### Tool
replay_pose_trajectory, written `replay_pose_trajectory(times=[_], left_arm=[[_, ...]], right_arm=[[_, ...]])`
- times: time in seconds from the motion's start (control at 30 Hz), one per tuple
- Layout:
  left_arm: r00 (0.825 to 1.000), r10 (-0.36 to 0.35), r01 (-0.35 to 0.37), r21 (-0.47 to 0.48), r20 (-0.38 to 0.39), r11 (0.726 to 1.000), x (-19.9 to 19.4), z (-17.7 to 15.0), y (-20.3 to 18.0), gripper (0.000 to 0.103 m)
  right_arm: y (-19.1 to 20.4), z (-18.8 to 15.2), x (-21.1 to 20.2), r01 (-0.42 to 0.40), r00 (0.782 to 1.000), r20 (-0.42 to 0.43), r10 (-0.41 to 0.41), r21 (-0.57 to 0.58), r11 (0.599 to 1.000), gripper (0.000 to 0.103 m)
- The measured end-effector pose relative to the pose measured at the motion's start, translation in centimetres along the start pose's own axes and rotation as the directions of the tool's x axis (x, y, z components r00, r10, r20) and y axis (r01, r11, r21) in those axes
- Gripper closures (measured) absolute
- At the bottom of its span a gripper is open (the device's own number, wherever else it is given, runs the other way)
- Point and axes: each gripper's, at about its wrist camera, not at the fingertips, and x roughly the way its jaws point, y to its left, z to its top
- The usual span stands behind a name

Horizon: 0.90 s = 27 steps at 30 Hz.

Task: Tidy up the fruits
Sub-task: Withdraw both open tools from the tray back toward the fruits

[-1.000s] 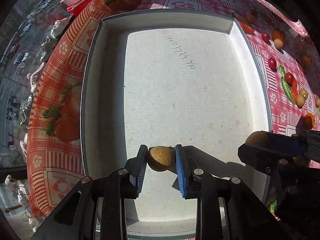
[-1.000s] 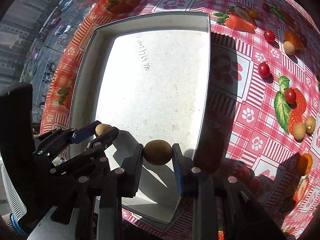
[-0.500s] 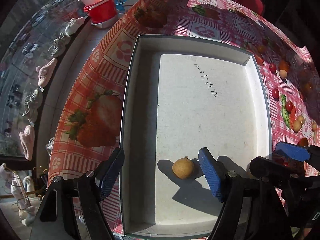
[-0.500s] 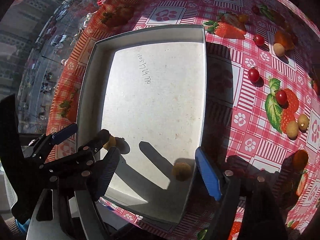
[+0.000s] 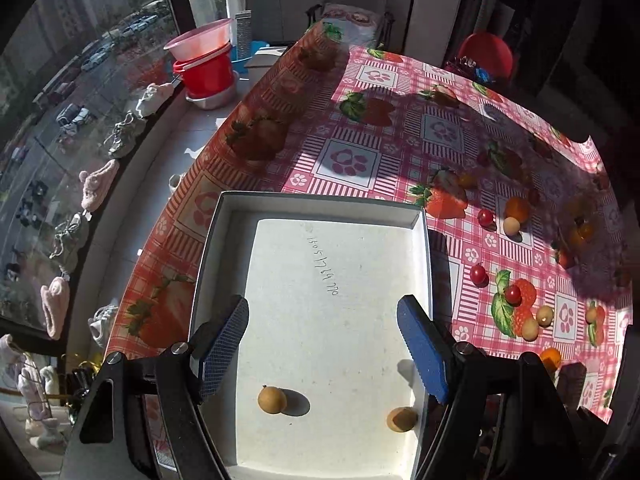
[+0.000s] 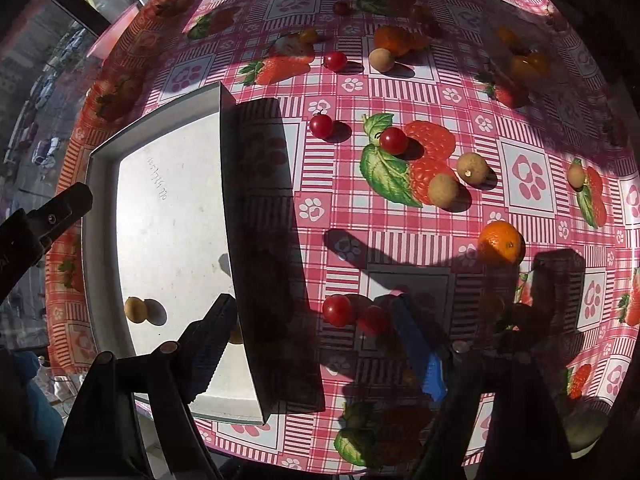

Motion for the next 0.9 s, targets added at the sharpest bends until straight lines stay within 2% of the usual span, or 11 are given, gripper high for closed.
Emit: replay_pose_trajectory(times=[0.13, 0.17, 0.2, 0.27, 0.37, 0.43, 0.53, 0.6, 0.7, 0.8, 0.9], left_arm=[[0.989, -0.04, 0.048, -0.059, 0.14, 0.997, -3.2, 1.6, -2.6, 0.024], [0.983, -0.043, 0.057, -0.073, 0.178, 0.996, -4.1, 1.9, -3.2, 0.007], [0.972, -0.037, 0.061, -0.098, 0.233, 0.993, -5.1, 2.0, -3.7, 0.0], [0.939, -0.054, 0.109, -0.146, 0.338, 0.983, -6.9, 2.1, -4.4, 0.0], [0.912, -0.109, 0.187, -0.164, 0.396, 0.969, -7.8, 2.6, -5.3, 0.0], [0.921, -0.148, 0.199, -0.108, 0.362, 0.974, -7.1, 3.0, -6.2, 0.0], [0.966, -0.173, 0.168, 0.041, 0.19, 0.985, -4.1, 2.8, -8.1, 0.0], [0.988, -0.139, 0.131, 0.126, 0.064, 0.983, -1.7, 1.7, -9.3, 0.0], [0.992, -0.119, 0.126, 0.201, -0.048, 0.971, 1.1, -0.6, -10.2, 0.0], [0.985, -0.097, 0.132, 0.252, -0.144, 0.959, 3.1, -2.3, -11.4, 0.0], [0.987, -0.062, 0.105, 0.299, -0.15, 0.948, 4.1, -3.0, -12.7, 0.0]], right_arm=[[-1.8, -0.3, 0.1, 0.04, 0.999, -0.015, -0.039, 0.045, 0.998, 0.02], [-2.1, -0.3, 0.2, 0.048, 0.999, -0.019, -0.047, 0.053, 0.997, 0.02], [-2.3, -0.4, 0.2, 0.056, 0.998, -0.02, -0.055, 0.061, 0.997, 0.02], [-2.5, -0.5, -0.1, 0.071, 0.997, -0.012, -0.07, 0.07, 0.995, 0.02], [-2.7, -0.9, -0.6, 0.095, 0.995, 0.011, -0.096, 0.065, 0.993, 0.02], [-3.8, -1.3, -0.9, 0.069, 0.998, 0.009, -0.07, 0.087, 0.994, 0.02], [-6.8, -1.8, -0.9, 0.047, 0.999, -0.003, -0.047, 0.158, 0.986, 0.02], [-9.5, -2.3, -1.0, 0.066, 0.998, -0.01, -0.066, 0.189, 0.98, 0.02], [-13.4, -2.9, -1.2, 0.097, 0.995, -0.018, -0.096, 0.242, 0.965, 0.02], [-17.0, -3.3, -1.4, 0.108, 0.994, -0.023, -0.106, 0.292, 0.95, 0.02], [-19.3, -3.5, -1.3, 0.097, 0.995, -0.035, -0.091, 0.318, 0.943, 0.02]])
